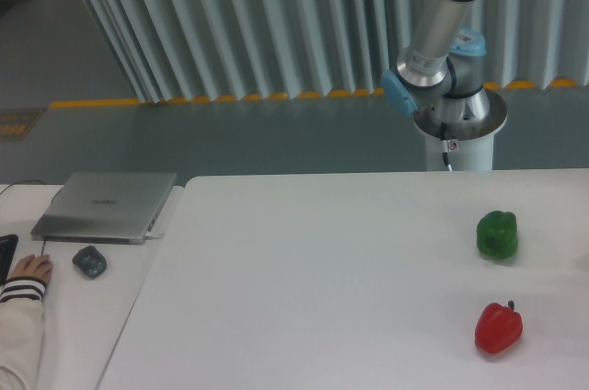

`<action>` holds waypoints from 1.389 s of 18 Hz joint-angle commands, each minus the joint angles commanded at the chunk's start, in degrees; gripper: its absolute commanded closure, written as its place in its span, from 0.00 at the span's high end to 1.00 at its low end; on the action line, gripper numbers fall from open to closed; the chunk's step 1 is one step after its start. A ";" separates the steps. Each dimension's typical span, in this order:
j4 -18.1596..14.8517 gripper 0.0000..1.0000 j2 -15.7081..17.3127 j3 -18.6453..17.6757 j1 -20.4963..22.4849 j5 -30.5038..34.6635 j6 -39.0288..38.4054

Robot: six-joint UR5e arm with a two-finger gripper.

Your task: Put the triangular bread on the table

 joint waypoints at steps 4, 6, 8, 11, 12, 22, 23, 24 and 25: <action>0.62 1.00 -1.23 0.17 0.09 0.00 -0.18; 1.41 1.00 -2.72 0.52 0.00 0.00 -0.27; 3.24 1.00 -5.35 0.96 0.09 0.00 -0.27; 4.23 1.00 -6.16 0.62 0.09 0.26 -0.36; 4.22 1.00 -6.16 0.53 0.00 0.44 -0.44; -2.61 0.39 -5.72 3.59 0.17 1.06 -0.97; -4.20 0.39 -5.72 4.04 0.17 0.97 -2.02; -4.82 0.38 -5.63 4.22 0.17 0.88 -2.37; -4.91 0.38 -5.46 4.13 0.17 0.71 -2.38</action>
